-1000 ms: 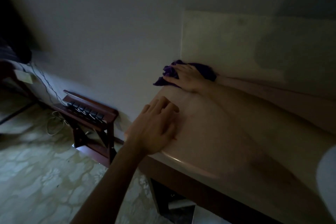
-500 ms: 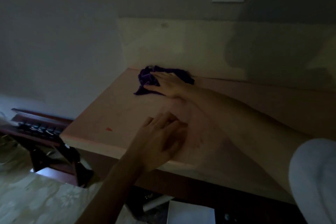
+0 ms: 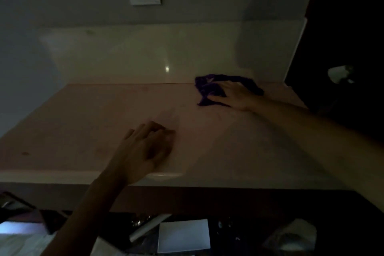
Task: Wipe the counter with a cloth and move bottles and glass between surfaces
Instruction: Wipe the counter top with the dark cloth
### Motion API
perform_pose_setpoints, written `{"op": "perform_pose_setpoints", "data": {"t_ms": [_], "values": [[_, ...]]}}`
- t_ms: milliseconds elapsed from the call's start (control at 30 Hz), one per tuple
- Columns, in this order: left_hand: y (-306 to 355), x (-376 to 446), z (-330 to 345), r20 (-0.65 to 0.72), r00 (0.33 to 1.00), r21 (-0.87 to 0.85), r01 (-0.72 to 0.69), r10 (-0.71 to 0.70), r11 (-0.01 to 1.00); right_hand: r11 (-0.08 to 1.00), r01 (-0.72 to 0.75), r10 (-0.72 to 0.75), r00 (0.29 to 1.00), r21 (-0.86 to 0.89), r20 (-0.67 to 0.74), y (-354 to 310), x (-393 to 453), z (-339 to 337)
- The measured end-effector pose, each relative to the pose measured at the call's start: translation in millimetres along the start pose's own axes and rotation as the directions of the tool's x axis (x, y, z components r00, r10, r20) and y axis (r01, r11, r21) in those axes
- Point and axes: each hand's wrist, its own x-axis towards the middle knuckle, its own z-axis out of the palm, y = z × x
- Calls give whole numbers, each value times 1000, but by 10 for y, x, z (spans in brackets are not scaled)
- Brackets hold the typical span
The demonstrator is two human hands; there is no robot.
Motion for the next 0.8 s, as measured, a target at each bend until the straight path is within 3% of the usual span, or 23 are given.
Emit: {"op": "perform_pose_setpoints", "data": {"t_ms": [200,367,567,800], "values": [[105,-45,23,-7,998,-22,56,-56,998,971,-236,235,972,-33,-27,769,-639,-248],[158,-33,-21,-2,997,-13,78,-78,997,945,-321,319,947,-67,-38,981,-1133,-353],[13,-120,-166,62,997,13,42,-43,999,957,-278,278,960,-85,-12,796,-1331,-300],[-475,-282,-223,30,990,37,139,-141,990,988,-146,150,985,-47,89,232,-1027,-171]]}}
